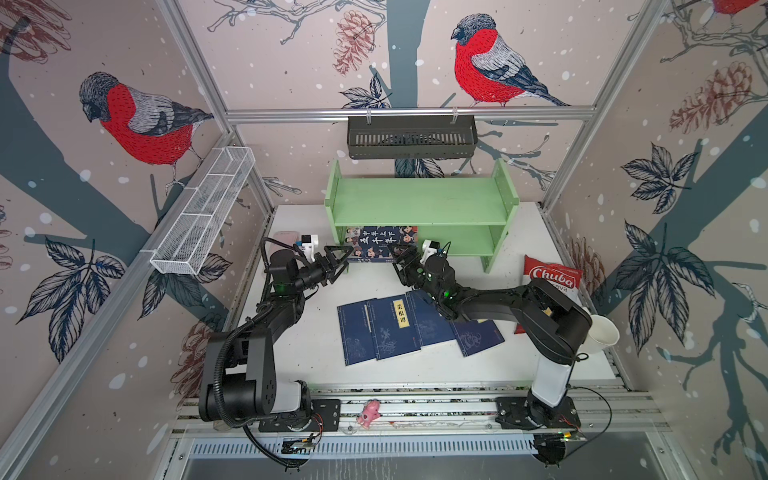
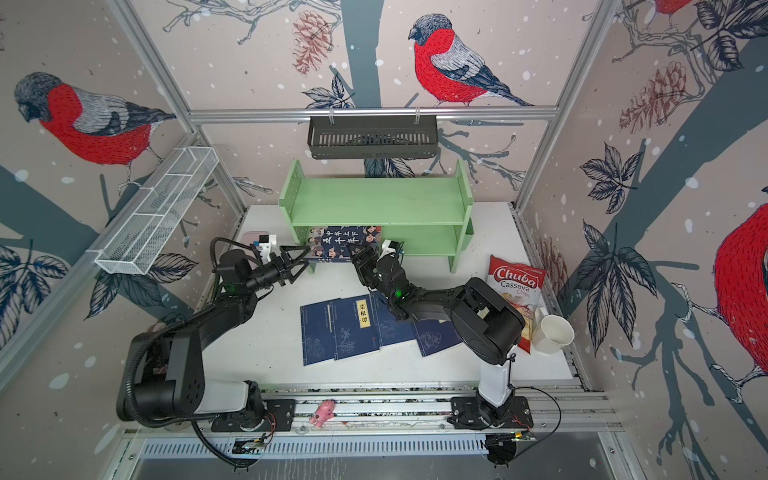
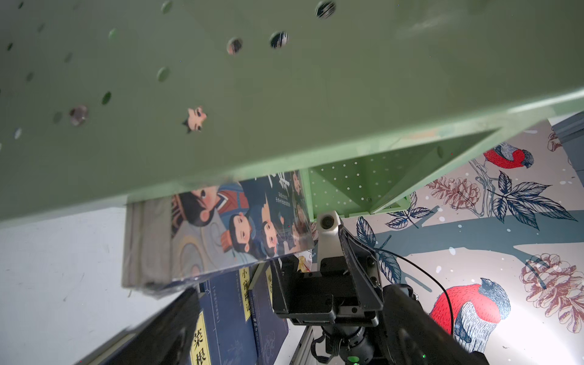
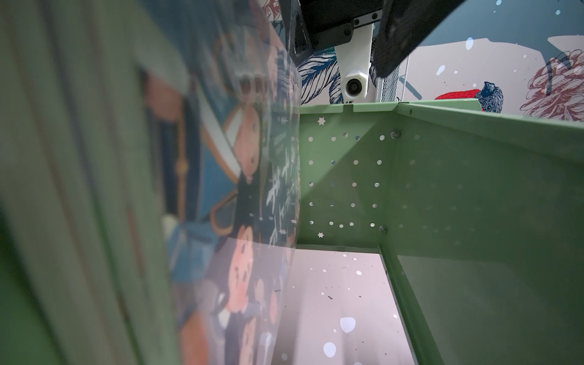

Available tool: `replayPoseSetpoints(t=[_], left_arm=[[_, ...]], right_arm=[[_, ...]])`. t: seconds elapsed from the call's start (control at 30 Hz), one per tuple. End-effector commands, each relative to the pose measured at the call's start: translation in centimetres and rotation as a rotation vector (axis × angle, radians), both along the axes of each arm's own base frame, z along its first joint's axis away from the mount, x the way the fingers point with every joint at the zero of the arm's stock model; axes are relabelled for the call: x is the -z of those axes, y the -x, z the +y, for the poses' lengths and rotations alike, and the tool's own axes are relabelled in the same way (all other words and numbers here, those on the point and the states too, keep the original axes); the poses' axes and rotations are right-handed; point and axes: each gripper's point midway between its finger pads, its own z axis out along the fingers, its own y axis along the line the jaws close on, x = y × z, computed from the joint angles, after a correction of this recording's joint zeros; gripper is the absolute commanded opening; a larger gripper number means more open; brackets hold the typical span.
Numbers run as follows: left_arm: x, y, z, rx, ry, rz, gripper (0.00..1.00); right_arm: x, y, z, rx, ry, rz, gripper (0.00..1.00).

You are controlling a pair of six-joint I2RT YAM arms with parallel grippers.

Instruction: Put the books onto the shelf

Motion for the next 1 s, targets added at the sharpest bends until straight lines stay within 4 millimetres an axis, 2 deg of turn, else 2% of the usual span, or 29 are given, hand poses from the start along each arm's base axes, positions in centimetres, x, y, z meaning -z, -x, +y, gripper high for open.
replayPoseSetpoints(t=[0.0,0.2,0.37,0.97], left_arm=[[-1.1,-0.2,-0.1,0.002,-0.022,-0.087,0.91],[-1.0,-0.4,-0.1,-0.005,-0.041,-0.100,0.91],[-0.6,-0.6,-0.2,-0.006,-0.041,-0.095,0.91],[-0.6,-1.5,-0.4,-0.017,-0.046,-0.119,0.90]], right_arm=[[-1.2,0.0,0.6,-0.048,-0.017,-0.003,0.82],[-1.2,-0.6,1.4,-0.076,0.020,0.030,0.82],[-0.4,-0.7,1.6,-0.104,0.036,0.076,0.83],[0.6,0.8,-0.4,-0.104,0.076,0.130,0.84]])
